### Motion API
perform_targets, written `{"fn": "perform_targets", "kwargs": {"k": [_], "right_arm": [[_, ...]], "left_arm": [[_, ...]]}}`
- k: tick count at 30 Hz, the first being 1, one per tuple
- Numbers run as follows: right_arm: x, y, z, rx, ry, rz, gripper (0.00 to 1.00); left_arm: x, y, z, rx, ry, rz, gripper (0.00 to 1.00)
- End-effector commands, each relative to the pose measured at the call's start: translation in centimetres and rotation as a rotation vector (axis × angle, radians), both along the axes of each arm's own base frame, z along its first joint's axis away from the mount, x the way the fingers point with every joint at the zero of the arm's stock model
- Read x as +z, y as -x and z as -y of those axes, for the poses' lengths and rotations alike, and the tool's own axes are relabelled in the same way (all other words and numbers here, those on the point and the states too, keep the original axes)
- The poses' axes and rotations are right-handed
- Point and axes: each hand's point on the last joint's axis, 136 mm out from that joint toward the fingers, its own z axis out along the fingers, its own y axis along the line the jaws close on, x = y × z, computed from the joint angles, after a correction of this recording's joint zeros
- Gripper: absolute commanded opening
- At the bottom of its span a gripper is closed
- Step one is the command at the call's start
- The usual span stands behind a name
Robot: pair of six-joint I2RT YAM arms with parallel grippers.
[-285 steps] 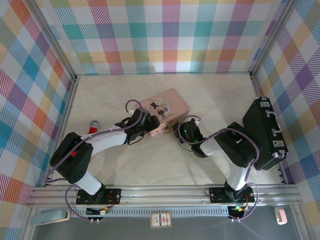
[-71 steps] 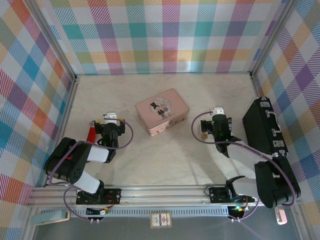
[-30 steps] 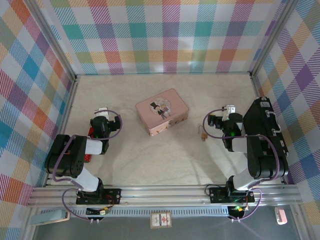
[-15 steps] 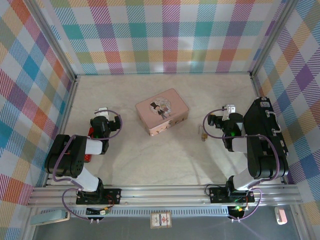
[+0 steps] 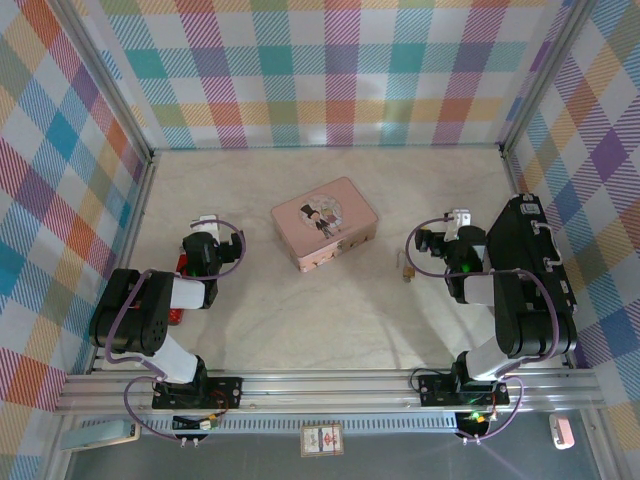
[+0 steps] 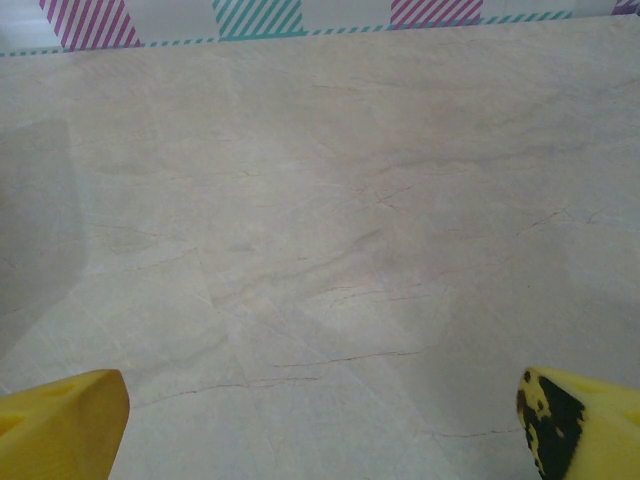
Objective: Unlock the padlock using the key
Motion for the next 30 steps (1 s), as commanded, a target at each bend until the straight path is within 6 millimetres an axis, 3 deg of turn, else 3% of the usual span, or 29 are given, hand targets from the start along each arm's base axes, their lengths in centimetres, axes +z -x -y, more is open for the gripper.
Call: {"fn": "perform_targets", "kwargs": {"k": [1, 30], "right_arm": [[0.45, -0.08, -0.45, 0.016, -0.016, 0.029, 0.99], [0.43, -0.15, -0.49, 0.022, -0.015, 0.024, 0.99]], "left_arm": [[0.35, -0.17, 0.36, -0.019, 0.000, 0.015, 1.00], [0.34, -0.17, 0.38, -0.020, 0.001, 0.015, 1.00]]}}
